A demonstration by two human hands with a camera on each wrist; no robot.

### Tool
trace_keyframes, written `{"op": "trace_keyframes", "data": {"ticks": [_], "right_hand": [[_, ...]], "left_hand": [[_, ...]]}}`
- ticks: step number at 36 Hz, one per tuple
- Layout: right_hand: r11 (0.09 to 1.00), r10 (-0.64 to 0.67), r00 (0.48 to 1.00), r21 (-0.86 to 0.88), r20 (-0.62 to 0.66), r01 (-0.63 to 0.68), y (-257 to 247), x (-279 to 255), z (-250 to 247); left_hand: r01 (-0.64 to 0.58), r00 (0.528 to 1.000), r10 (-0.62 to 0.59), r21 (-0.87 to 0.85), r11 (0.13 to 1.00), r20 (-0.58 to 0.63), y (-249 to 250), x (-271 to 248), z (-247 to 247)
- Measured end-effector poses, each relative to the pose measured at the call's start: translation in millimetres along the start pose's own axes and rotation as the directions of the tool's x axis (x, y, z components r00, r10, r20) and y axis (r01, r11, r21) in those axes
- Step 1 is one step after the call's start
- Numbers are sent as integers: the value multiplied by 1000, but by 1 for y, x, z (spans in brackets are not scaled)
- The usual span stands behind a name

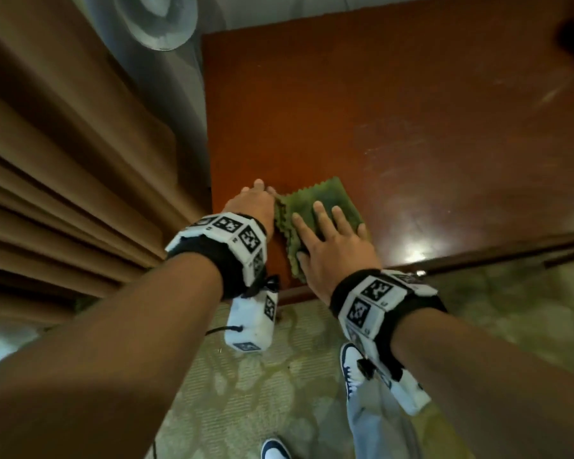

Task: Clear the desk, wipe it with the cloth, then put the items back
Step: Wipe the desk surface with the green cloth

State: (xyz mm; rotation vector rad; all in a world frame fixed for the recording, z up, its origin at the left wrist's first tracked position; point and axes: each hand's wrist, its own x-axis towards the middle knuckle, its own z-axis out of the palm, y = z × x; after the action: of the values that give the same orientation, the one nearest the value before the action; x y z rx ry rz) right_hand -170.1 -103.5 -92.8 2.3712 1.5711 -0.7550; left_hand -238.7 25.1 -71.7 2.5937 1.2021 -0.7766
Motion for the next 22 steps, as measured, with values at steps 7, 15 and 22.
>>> {"op": "trace_keyframes", "data": {"ticks": [7, 15, 22], "right_hand": [[993, 100, 995, 62, 25, -101, 12, -29, 14], [975, 186, 982, 119, 28, -188, 37, -3, -3], [970, 226, 973, 85, 43, -229, 77, 45, -42]], "left_hand": [[14, 999, -12, -45, 999, 48, 11, -16, 10], [-15, 999, 21, -198, 980, 30, 26, -1, 1], [26, 997, -1, -296, 955, 83, 45, 33, -22]]}}
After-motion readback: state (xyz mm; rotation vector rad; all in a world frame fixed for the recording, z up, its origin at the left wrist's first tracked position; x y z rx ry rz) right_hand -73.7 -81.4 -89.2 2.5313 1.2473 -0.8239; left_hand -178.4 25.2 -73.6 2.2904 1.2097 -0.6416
